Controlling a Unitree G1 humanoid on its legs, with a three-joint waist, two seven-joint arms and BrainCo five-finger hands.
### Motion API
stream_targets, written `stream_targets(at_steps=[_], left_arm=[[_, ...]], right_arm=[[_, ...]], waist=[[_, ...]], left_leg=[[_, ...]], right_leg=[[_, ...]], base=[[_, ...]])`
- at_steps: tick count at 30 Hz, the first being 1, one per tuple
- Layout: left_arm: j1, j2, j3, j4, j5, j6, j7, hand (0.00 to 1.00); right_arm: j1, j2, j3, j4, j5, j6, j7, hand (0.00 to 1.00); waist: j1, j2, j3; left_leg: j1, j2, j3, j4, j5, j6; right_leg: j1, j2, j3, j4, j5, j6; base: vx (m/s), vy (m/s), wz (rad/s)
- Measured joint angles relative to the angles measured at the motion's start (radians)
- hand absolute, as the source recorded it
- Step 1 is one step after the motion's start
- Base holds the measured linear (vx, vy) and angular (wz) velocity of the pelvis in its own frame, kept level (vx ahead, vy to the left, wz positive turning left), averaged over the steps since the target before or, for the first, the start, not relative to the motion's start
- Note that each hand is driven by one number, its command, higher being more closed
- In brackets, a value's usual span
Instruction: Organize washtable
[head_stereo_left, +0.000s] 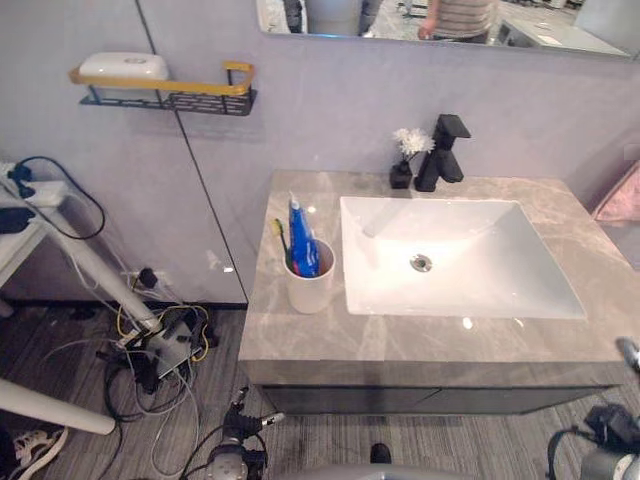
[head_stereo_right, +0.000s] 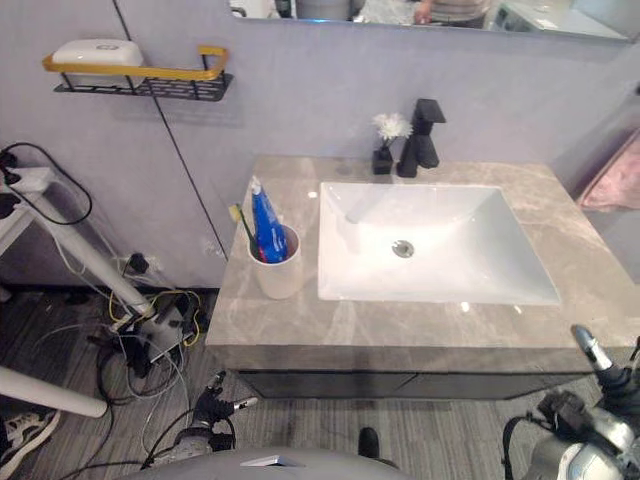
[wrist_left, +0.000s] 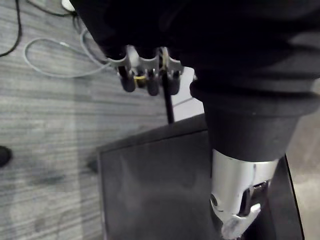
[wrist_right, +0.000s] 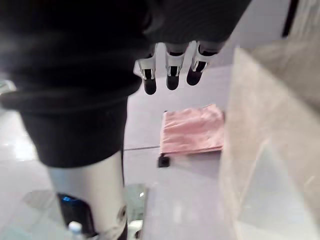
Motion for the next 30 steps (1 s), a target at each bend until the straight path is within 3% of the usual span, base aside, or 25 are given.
stream_targets(at_steps=[4,8,13,19,24,30], left_arm=[[0.008,-0.005,-0.001,0.007,0.0,0.0,-0.012,0.0],[0.033,-0.028,0.002,-0.008,-0.001,-0.005,-0.011,0.0],[0.039,-0.036,0.001,-0.015,-0.003,-0.007,-0.004,0.0],[0.036,-0.028,-0.03,0.007,-0.024,-0.012,0.007,0.0],[-0.008,0.0,-0.074,0.117,-0.031,-0.027,0.01,0.0],[-0.053,0.033,-0.079,0.194,-0.04,-0.024,-0.007,0.0]], right_arm=[[0.057,0.015,0.073,0.041,-0.031,0.023,0.018,0.0],[0.095,0.012,0.222,0.113,-0.19,0.076,0.028,0.0],[0.106,0.011,0.348,0.259,-0.212,0.098,0.065,0.0],[0.079,0.002,0.325,0.615,-0.209,0.122,0.076,0.0],[-0.051,-0.03,0.205,1.065,-0.197,0.129,0.069,0.0],[-0.149,-0.082,0.138,1.31,-0.2,0.142,0.077,0.0]], waist=[[-0.008,0.009,0.018],[-0.002,0.019,0.035],[0.005,0.018,0.062],[0.029,0.028,0.066],[0.031,0.047,0.057],[0.028,0.04,0.062]], left_leg=[[0.024,0.001,0.054,0.011,-0.023,0.004],[0.048,0.011,0.093,0.033,-0.047,0.004],[0.059,0.023,0.117,0.056,-0.067,0.004],[0.064,0.035,0.121,0.038,-0.065,0.001],[0.063,0.03,0.068,0.021,-0.056,-0.004],[0.063,0.024,0.002,0.004,-0.035,-0.005]], right_leg=[[0.003,0.004,0.041,0.0,0.001,-0.001],[0.007,0.015,0.072,0.014,0.001,0.001],[0.005,0.025,0.083,0.041,-0.016,0.002],[0.013,0.028,0.07,0.034,-0.023,-0.003],[0.047,0.019,0.021,0.001,-0.019,0.003],[0.075,0.014,-0.048,-0.001,-0.019,0.003]], base=[[0.01,0.031,-0.41],[0.03,0.025,-0.26],[0.02,0.016,-0.11],[0.05,0.001,0.04],[0.05,0.003,0.26],[0.0,-0.014,0.29]])
